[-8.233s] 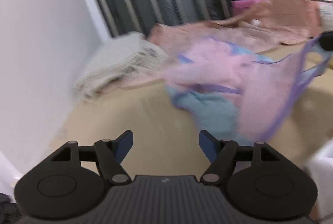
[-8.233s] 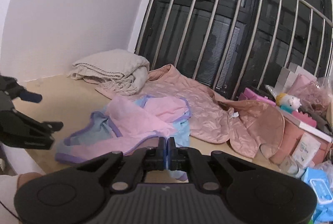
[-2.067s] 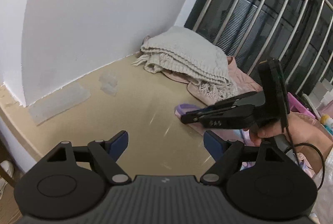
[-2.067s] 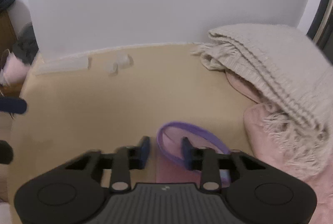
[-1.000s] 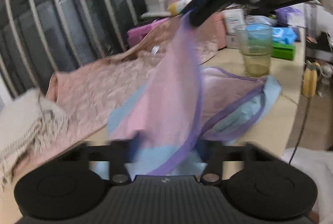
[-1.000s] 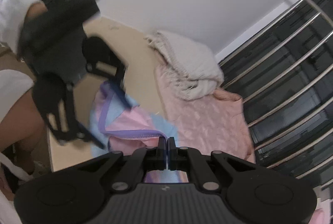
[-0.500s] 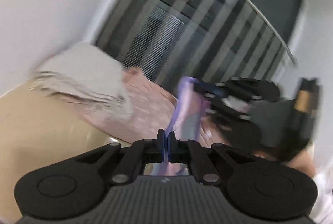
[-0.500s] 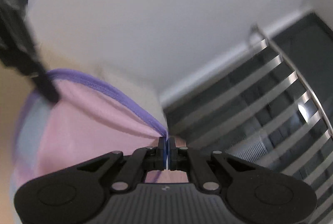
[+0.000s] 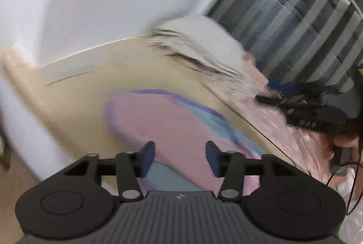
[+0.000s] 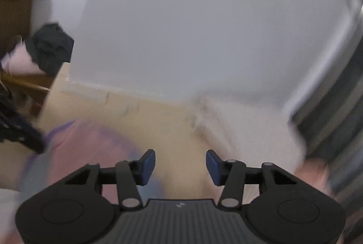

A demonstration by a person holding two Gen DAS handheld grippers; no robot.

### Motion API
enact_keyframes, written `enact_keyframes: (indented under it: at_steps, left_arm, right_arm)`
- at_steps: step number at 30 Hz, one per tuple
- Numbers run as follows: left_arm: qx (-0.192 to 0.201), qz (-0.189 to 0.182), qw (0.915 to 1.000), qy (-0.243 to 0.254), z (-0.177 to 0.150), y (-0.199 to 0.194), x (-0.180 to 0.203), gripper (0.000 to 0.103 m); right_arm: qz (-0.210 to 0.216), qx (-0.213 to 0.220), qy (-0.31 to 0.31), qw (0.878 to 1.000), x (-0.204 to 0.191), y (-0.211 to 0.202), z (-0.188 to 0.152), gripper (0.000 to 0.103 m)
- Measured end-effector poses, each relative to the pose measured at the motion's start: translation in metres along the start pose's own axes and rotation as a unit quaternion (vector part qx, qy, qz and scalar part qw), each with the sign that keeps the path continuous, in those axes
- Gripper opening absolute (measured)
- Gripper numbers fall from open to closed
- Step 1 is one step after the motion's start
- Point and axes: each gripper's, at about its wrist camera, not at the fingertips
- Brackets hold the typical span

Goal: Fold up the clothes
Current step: 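Lay the garment flat on the bed and open both grippers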

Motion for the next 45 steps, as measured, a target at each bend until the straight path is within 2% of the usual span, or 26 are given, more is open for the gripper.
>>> enact_keyframes:
  at_steps: [3, 6, 9, 10, 12, 15, 16, 18, 19, 20, 21, 22, 24, 25, 28, 30, 31, 32, 33, 35, 36, 40, 41, 42, 43, 45]
  left_arm:
    - [-0.045, -0.039, 0.9973, 0.043, -0.007, 0.027, 0.030, 0.051]
    - [-0.068, -0.043, 0.9937, 0.078, -0.014, 0.048, 0.049, 0.051]
    - [-0.068, -0.038, 0.9934, 0.085, -0.013, 0.052, 0.051, 0.051]
    - [-0.068, -0.036, 0.9933, 0.086, -0.012, 0.053, 0.051, 0.051]
    - [-0.065, -0.028, 0.9936, 0.088, -0.009, 0.054, 0.049, 0.051]
    - [-0.065, -0.019, 0.9943, 0.082, -0.004, 0.057, 0.046, 0.052]
    - [-0.067, -0.019, 0.9946, 0.076, -0.001, 0.059, 0.045, 0.056]
    - [-0.063, -0.042, 0.9943, 0.075, 0.001, 0.056, 0.049, 0.059]
    - [-0.059, -0.056, 0.9937, 0.077, 0.002, 0.053, 0.052, 0.063]
    - [-0.054, -0.071, 0.9928, 0.079, 0.002, 0.050, 0.054, 0.072]
    - [-0.051, -0.083, 0.9915, 0.087, 0.001, 0.047, 0.058, 0.077]
    - [-0.049, -0.089, 0.9895, 0.103, -0.002, 0.044, 0.062, 0.081]
    - [-0.056, -0.084, 0.9860, 0.132, -0.011, 0.043, 0.066, 0.081]
    - [-0.063, -0.078, 0.9848, 0.142, -0.015, 0.044, 0.066, 0.081]
    - [-0.067, -0.070, 0.9855, 0.139, -0.023, 0.047, 0.057, 0.069]
    - [-0.070, -0.064, 0.9849, 0.145, -0.023, 0.047, 0.056, 0.051]
    - [-0.072, -0.061, 0.9841, 0.150, -0.023, 0.047, 0.057, 0.024]
    - [-0.074, -0.058, 0.9841, 0.151, -0.023, 0.048, 0.056, 0.003]
    - [-0.073, -0.054, 0.9853, 0.144, -0.022, 0.048, 0.053, 0.002]
    - [-0.071, -0.048, 0.9876, 0.132, -0.021, 0.050, 0.047, 0.002]
    - [-0.070, -0.044, 0.9886, 0.126, -0.020, 0.050, 0.045, 0.002]
    - [-0.066, -0.034, 0.9921, 0.102, -0.015, 0.047, 0.035, 0.002]
    - [-0.066, -0.038, 0.9920, 0.101, -0.014, 0.044, 0.035, 0.003]
    - [-0.067, -0.043, 0.9919, 0.099, -0.013, 0.041, 0.035, 0.005]
    - [-0.065, -0.047, 0.9917, 0.100, -0.012, 0.039, 0.036, 0.008]
    - [-0.058, -0.057, 0.9907, 0.109, -0.009, 0.035, 0.043, 0.021]
  right_arm:
    - [0.010, -0.016, 0.125, 0.992, 0.016, -0.007, -0.047, 0.046]
    - [0.017, -0.019, 0.219, 0.975, 0.014, -0.004, -0.083, 0.042]
    - [0.012, -0.021, 0.258, 0.966, 0.002, 0.014, -0.090, 0.040]
    - [0.016, -0.027, 0.273, 0.962, 0.003, 0.026, -0.090, 0.021]
    - [-0.026, -0.036, 0.262, 0.964, 0.001, 0.037, -0.087, 0.003]
    - [-0.117, -0.046, 0.251, 0.960, 0.020, 0.050, -0.086, 0.002]
    - [-0.139, -0.042, 0.250, 0.957, 0.029, 0.053, -0.085, 0.002]
    - [-0.116, -0.005, 0.270, 0.956, 0.042, 0.040, -0.084, 0.006]
    - [-0.103, 0.015, 0.280, 0.954, 0.048, 0.032, -0.083, 0.012]
    - [-0.095, 0.027, 0.282, 0.954, 0.047, 0.018, -0.082, 0.018]
    - [-0.088, 0.039, 0.282, 0.955, 0.045, 0.003, -0.080, 0.036]
    - [-0.091, 0.058, 0.278, 0.955, 0.039, -0.020, -0.082, 0.047]
    - [-0.100, 0.085, 0.275, 0.952, 0.024, -0.062, -0.095, 0.047]
    - [-0.104, 0.084, 0.285, 0.949, 0.014, -0.081, -0.111, 0.048]
    - [-0.119, 0.051, 0.318, 0.939, -0.016, -0.116, -0.165, 0.047]
    - [-0.129, 0.026, 0.337, 0.932, -0.034, -0.125, -0.198, 0.047]
    - [-0.134, 0.018, 0.346, 0.928, -0.042, -0.124, -0.211, 0.047]
    - [-0.138, 0.010, 0.355, 0.924, -0.050, -0.124, -0.224, 0.046]
    - [-0.149, 0.030, 0.349, 0.925, -0.058, -0.127, -0.231, 0.043]
    - [-0.165, 0.038, 0.347, 0.922, -0.064, -0.128, -0.232, 0.008]
    - [-0.187, 0.036, 0.353, 0.916, -0.065, -0.128, -0.232, 0.001]
    - [-0.267, 0.012, 0.385, 0.883, -0.060, -0.139, -0.244, 0.000]
    - [-0.272, 0.009, 0.388, 0.880, -0.060, -0.142, -0.246, 0.000]
    - [-0.276, 0.007, 0.391, 0.878, -0.061, -0.145, -0.246, 0.000]
    - [-0.278, 0.018, 0.384, 0.880, -0.063, -0.149, -0.242, 0.005]
    - [-0.252, 0.049, 0.362, 0.896, -0.066, -0.148, -0.225, 0.012]
Point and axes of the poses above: each gripper's, at about its wrist camera, not at the fingertips, and y roughly the way its jaws point, x to its right, z to its top, and after that the axes turned 8 degrees about z, right-handed
